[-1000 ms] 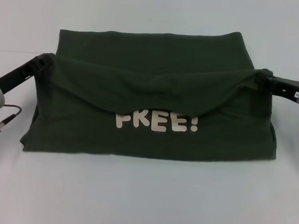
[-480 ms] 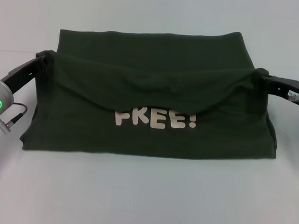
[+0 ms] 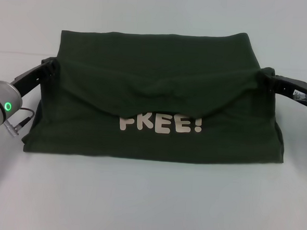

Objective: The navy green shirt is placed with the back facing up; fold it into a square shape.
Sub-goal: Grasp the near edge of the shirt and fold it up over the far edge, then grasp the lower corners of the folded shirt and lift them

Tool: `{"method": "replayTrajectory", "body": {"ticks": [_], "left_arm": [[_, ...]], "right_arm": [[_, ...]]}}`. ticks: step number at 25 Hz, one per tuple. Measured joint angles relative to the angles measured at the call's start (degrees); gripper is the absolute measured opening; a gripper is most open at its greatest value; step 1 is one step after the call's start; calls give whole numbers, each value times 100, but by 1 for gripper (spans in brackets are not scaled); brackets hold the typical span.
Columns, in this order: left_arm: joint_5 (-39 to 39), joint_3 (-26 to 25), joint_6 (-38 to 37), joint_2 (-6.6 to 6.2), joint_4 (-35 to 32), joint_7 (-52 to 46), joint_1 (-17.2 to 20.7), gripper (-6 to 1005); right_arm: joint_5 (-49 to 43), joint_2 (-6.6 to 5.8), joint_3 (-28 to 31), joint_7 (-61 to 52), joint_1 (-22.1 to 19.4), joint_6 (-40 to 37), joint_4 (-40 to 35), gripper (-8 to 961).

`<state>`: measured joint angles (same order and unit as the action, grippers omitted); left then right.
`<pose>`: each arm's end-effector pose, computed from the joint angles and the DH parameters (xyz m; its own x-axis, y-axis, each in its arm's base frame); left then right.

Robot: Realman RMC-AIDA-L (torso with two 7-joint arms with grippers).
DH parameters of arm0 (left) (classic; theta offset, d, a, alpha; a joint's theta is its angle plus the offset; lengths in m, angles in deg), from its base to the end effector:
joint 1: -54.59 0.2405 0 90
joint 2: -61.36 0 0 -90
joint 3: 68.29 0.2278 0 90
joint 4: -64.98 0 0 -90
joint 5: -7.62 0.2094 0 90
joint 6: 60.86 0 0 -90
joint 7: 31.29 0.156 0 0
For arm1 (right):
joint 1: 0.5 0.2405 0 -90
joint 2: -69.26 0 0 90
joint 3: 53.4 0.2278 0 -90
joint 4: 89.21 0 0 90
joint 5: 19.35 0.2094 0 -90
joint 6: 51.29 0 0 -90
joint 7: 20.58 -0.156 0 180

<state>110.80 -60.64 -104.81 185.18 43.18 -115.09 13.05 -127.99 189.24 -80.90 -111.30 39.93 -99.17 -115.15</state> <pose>-0.2893 0.4131 0.0102 0.2009 0.3744 0.9053 0.9796 -0.0676 -0.1894 0.2687 0.4198 0.0136 0.4699 -0.4835 -0.7385 -0.8808 -0.3124 -0.3559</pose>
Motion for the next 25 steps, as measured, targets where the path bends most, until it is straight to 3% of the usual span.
{"method": "replayTrajectory", "body": {"ticks": [5,11,14,15,18,22,25], "left_arm": [[18,0,93,-40,163,-28,17,139],[14,0,75,-71,202,-259,226,372],[33,29,-20,-93,216,-450,377,431],[38,70,-80,-111,218,-493,423,451],[55,484,-547,-266,212,-841,647,510],[64,1426,-1574,-701,177,-1501,997,589],[99,2539,-2185,-1168,78,-2417,1172,643]], "right_arm": [[7,-8,0,-30,-47,-4,17,163],[123,-17,61,-69,-240,-264,19,403],[357,-36,63,-71,-419,-610,8,624],[411,-43,62,-71,-473,-738,-8,647],[499,-70,42,-72,-635,-1271,-46,717],[435,-159,-5,-74,-826,-2108,-38,809],[384,-189,-107,-75,-981,-2575,-44,879]]}}
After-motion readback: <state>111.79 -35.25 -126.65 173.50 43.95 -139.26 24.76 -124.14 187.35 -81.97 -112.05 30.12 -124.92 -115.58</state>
